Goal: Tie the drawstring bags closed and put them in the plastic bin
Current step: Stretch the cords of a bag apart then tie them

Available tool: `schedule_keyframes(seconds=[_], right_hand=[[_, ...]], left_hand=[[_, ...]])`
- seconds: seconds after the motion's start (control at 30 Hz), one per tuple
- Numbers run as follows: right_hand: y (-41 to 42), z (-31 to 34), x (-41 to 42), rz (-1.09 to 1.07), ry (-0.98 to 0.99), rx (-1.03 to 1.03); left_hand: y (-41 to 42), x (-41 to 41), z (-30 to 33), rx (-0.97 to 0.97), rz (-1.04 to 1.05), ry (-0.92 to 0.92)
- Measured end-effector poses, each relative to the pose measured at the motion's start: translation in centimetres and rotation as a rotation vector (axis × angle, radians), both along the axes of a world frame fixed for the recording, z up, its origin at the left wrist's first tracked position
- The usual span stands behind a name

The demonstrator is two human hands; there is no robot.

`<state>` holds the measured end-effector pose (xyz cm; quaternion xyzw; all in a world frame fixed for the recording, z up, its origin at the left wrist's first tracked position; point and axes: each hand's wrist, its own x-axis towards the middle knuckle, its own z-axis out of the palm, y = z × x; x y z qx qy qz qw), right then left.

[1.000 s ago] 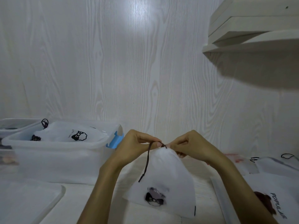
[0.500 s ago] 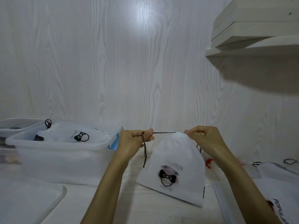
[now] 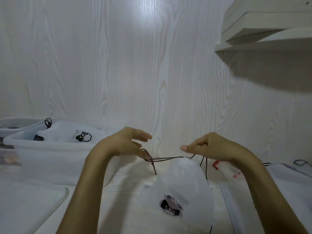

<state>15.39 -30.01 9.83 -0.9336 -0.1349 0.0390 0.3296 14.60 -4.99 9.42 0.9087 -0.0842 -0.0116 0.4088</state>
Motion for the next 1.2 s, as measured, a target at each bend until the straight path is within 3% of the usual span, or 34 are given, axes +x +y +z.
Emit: schedule_keyframes(seconds=[0.1,0.17,0.23,0.3,0.37,0.47,0.53,0.6,0.7,0.9,1.03,1.2], right_hand=[[0.4,0.0,-0.6,0.114,0.163,-0.119],[0.4,-0.3,-0.3,0.105,0.171,-0.183],[0.0,-1.0,0.4,0.07,0.197,-0.277],[-0.2,-1.7,0.8,0.053,0.31,-0.363],[-0.2,-2.3,1.0,0.027,0.402,-0.435],[-0.2,-2.9,1.6,-0.017,0.42,-0.554],[-0.2,-3.5,1.9,-0.036,0.415,-0.581],[-0.2,-3.7,1.9,-0.061,0.403,-0.479],[-0.1,-3.4,2.2,-0.067,0.293,-0.162],[2.0,-2.8,2.2,-0.161,-0.304,0.248],[4.5,-3.1,1.4,-0.148,-0.595,0.239],[5.2,-3.5,1.2,-0.092,-0.579,0.159]], left_hand=[[-0.2,0.4,-0.6,-0.158,0.03,-0.086],[-0.7,1.1,-1.9,-0.233,0.129,-0.176],[-0.9,1.8,-2.6,-0.187,0.282,-0.319],[-1.1,1.4,-2.0,-0.114,0.288,-0.381],[-1.8,0.5,-0.9,-0.123,0.061,-0.184],[-4.4,-0.8,-0.6,0.106,-0.17,0.29],[-5.9,-0.5,-1.6,0.196,-0.208,0.389],[-6.4,0.2,-2.6,0.182,-0.202,0.382],[-6.2,0.9,-3.1,0.052,-0.152,0.288],[-5.6,1.4,-2.6,-0.396,0.186,-0.139],[-6.4,1.4,-2.6,-0.524,0.307,-0.246],[-5.7,1.9,-3.5,-0.443,0.396,-0.298]])
